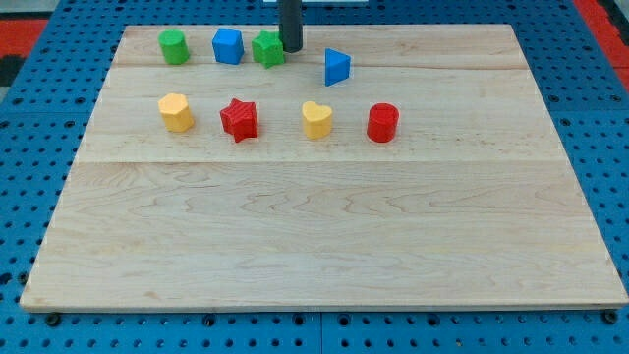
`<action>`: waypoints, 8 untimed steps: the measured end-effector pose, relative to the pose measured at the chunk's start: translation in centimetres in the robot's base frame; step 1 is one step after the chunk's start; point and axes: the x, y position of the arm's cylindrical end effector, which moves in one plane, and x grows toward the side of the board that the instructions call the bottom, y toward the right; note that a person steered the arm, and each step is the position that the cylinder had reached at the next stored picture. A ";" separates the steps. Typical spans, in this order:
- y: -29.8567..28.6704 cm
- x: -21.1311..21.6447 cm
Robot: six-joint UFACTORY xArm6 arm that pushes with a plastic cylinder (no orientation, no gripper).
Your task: Slide the blue triangle towards the red circle
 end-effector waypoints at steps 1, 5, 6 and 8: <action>3.8 2.8; 9.5 5.6; 9.5 5.6; 9.5 5.8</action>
